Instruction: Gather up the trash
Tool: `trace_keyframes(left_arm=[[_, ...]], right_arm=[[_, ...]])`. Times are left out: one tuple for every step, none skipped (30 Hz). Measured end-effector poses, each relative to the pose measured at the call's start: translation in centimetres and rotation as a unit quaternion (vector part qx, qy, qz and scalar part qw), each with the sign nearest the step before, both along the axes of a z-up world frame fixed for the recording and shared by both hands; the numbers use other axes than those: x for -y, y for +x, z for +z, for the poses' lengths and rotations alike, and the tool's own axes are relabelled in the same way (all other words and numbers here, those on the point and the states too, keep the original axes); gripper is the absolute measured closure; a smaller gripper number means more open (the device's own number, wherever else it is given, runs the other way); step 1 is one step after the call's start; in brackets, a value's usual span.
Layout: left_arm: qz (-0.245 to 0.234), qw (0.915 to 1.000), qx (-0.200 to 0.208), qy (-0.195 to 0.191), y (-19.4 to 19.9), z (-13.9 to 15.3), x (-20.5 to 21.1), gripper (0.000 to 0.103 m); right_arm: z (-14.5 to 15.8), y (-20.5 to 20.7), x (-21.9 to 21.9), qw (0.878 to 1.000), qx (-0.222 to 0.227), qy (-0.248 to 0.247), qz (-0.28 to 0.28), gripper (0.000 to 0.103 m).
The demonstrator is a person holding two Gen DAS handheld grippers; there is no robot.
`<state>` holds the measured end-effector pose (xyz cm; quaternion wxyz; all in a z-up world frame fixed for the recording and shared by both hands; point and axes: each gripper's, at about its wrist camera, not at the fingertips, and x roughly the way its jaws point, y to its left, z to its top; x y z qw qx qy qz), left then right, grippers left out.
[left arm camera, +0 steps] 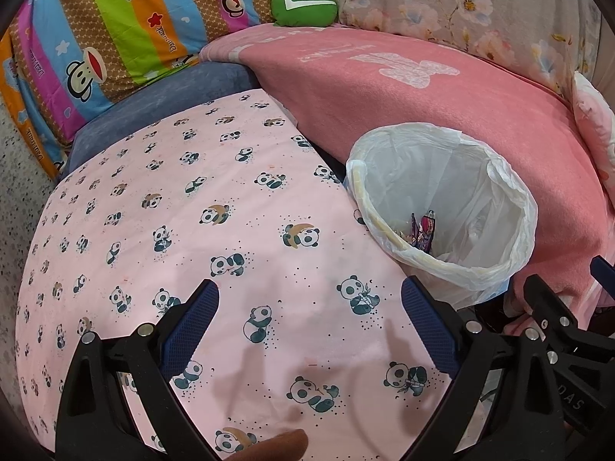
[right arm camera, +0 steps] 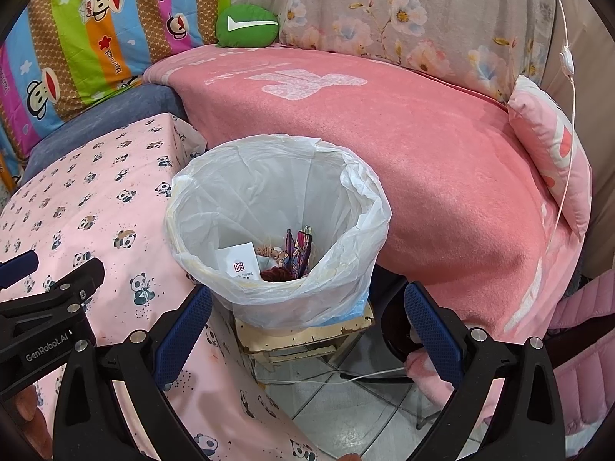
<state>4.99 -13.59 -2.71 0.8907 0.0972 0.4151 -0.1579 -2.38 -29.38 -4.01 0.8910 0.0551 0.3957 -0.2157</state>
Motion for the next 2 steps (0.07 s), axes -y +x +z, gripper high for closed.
trace_keyframes(left_arm=[[-0.001, 1.0, 0.001, 0.0, -0.02, 0.01, 0.03, 0.012], [-0.003, 1.0, 0.001, -0.001, -0.05, 0.04, 0.03, 0.012]], right_arm=[[0.07, -0.02, 0.0, 1.0, 0.0, 0.0, -0.001, 0.007], [0.1, -0.06, 0.01, 1.0, 0.001, 0.0, -0.001, 0.007]])
